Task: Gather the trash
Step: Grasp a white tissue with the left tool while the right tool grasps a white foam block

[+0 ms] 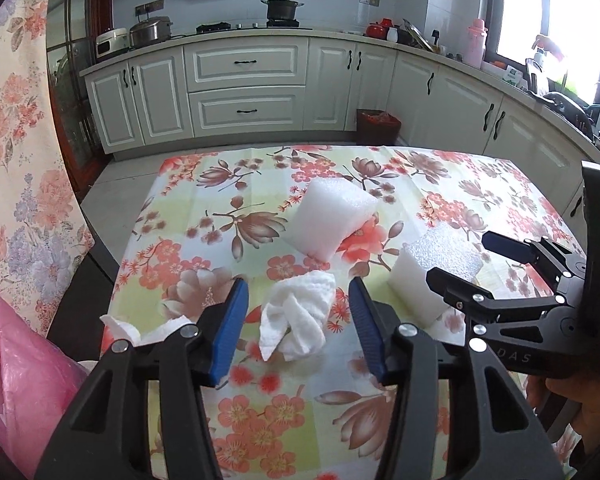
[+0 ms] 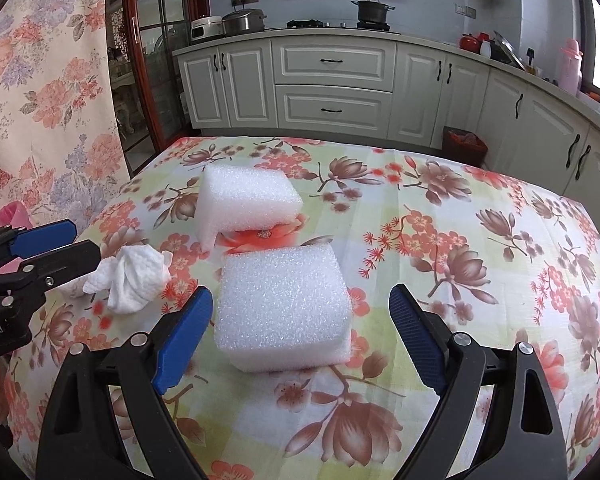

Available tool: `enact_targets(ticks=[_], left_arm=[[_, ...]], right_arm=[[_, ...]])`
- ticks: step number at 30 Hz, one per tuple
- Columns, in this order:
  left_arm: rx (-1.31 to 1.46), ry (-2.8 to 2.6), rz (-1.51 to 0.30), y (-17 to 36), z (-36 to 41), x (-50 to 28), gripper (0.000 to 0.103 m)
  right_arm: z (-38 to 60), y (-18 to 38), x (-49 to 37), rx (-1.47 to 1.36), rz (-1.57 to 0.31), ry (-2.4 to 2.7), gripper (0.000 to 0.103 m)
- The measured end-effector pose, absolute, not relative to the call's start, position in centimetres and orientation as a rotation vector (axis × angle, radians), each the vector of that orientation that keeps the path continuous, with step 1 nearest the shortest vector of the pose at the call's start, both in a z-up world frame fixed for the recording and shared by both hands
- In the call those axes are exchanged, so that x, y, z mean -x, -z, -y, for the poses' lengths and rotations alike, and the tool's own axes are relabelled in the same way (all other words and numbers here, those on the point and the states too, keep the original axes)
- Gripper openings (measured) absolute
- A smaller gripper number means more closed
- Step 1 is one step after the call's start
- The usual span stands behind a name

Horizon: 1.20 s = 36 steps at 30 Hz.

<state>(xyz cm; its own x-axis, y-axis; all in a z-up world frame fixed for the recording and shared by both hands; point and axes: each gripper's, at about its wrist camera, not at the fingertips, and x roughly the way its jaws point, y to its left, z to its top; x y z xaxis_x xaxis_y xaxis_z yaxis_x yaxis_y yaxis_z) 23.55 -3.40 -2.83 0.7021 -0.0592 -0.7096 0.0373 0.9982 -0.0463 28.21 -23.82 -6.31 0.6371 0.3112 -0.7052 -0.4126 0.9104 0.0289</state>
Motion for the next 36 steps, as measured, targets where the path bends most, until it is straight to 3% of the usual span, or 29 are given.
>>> enact_targets(ticks=[6,14,18,27,36], left_arm=[[0.024,0.064,-0.834,4.3,3.5,-25.1,0.049],[0.006,0.069,-0.883,5.7,3.8,-25.9,0.048],[-0.013,0.060,-0.909,6.3,4.1,-26.1,0.047],[-0.019,0.064,-0.922,6.1,4.4,-25.7,0.015],[0.012,0.077,-0.870,4.2,4.4,-23.2,0.015]], right_arm=[[23.7,7.3,-28.8,0.158,-0.806,-0.412,0.084],[24.1,8.4,-29.2,0.153,-0.847,-0.412,0.068],[24.4,8.3,-29.2,0.155,-0.848,-0.412,0.066],[24.7,6.9,-28.5,0.155,-0.823,-0.413,0.065],[25.1,5.7,-27.2,0.135,-0.801,-0.409,0.065]])
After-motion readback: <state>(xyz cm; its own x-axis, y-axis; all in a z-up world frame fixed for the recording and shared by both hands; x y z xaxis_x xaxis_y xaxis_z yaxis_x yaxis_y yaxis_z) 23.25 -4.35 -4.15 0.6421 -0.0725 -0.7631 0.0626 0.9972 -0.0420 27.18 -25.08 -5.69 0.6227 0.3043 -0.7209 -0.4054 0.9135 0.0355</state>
